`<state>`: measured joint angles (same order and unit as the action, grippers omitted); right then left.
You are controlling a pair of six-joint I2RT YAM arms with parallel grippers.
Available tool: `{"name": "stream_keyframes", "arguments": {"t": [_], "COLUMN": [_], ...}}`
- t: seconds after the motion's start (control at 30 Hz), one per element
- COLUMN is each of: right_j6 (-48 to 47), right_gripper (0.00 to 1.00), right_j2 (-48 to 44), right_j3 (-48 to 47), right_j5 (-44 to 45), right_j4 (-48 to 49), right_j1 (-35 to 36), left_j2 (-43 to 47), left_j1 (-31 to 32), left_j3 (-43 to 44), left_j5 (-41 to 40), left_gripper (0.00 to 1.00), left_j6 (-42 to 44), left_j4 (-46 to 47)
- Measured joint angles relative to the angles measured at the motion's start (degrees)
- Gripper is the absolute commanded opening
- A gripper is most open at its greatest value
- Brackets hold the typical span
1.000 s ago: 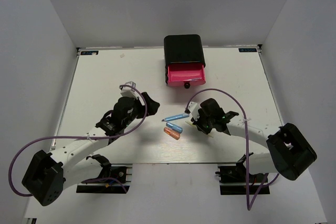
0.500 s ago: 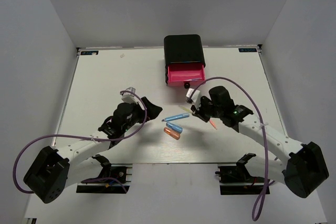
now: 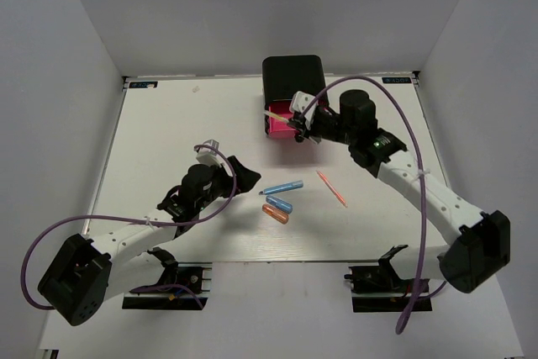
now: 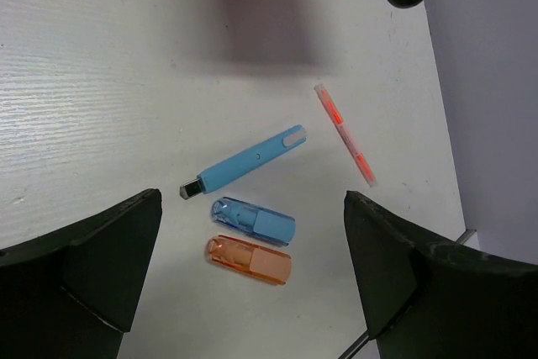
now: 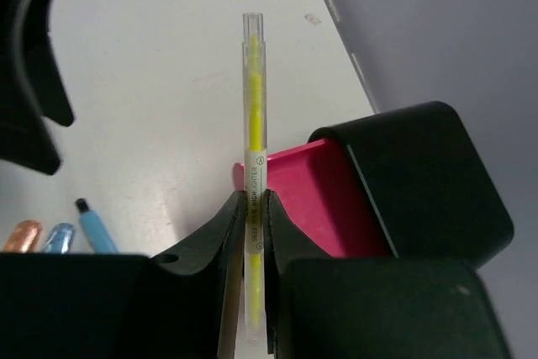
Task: Sort the stationery into containers
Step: Place the stationery into the container, then grab a piece of stationery with the right arm
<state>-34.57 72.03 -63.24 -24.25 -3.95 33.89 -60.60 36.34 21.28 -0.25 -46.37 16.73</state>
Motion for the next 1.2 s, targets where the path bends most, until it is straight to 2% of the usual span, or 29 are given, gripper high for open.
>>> {"name": "stream_keyframes", "arguments": {"t": [0.43,0.57,0.77,0.83,0.9,0.97,1.0,1.03,1.1,1.13,1.17,1.2], "right_j6": [-6.93,-8.5,-10.82,-11.21,-11.17,-10.67,-10.21,-9.46,-7.39,-5.38,-3.5,-2.23], "right_gripper": [0.0,0.11,0.41,0.48,0.49,0.57,0.66,0.9,0.9,0.86,0.6,0.43], "right_j2": [17.51,19.87,22.01,22.01,21.86,20.92,19.98,18.53,13.77,10.14,6.14,2.64], "right_j3": [-8.15,-8.61,-10.25,-10.32,-10.36,-10.29,-10.01,-9.46,-6.25,-3.02,0.2,2.62], "right_j5": [-7.87,-9.09,-9.7,-10.23,-10.73,-10.88,-10.49,-9.7,-7.34,-5.03,-2.78,-1.29], "right_j4": [4.57,3.98,0.98,0.2,-0.09,-0.37,-0.28,0.07,3.1,6.43,8.61,9.7], "right_j1": [-7.93,-9.88,-12.09,-12.59,-13.09,-13.4,-13.6,-13.66,-13.77,-13.81,-13.92,-14.14], "left_j2": [0.02,0.11,0.11,0.04,-0.13,-0.5,-0.85,-1.27,-2.1,-2.64,-3.13,-3.52], "left_j1": [-0.02,0.0,0.0,0.0,0.0,0.0,0.0,0.0,0.0,0.0,-0.02,-0.02], "left_j3": [1.57,1.64,1.75,2.01,2.25,2.56,2.84,3.23,4.04,4.46,4.74,4.9], "left_j5": [0.42,0.39,0.39,0.39,0.44,0.48,0.5,0.52,0.55,0.57,0.57,0.59], "left_gripper": [0.99,0.99,0.99,0.99,0.99,0.99,0.99,0.99,0.99,0.99,0.99,0.99], "left_j6": [2.23,2.51,2.64,2.67,2.67,2.89,2.99,3.23,3.74,3.96,4.15,4.42], "left_j4": [-3.61,-4.09,-4.74,-4.79,-4.76,-4.76,-4.79,-4.87,-5.16,-5.16,-5.16,-5.16]}}
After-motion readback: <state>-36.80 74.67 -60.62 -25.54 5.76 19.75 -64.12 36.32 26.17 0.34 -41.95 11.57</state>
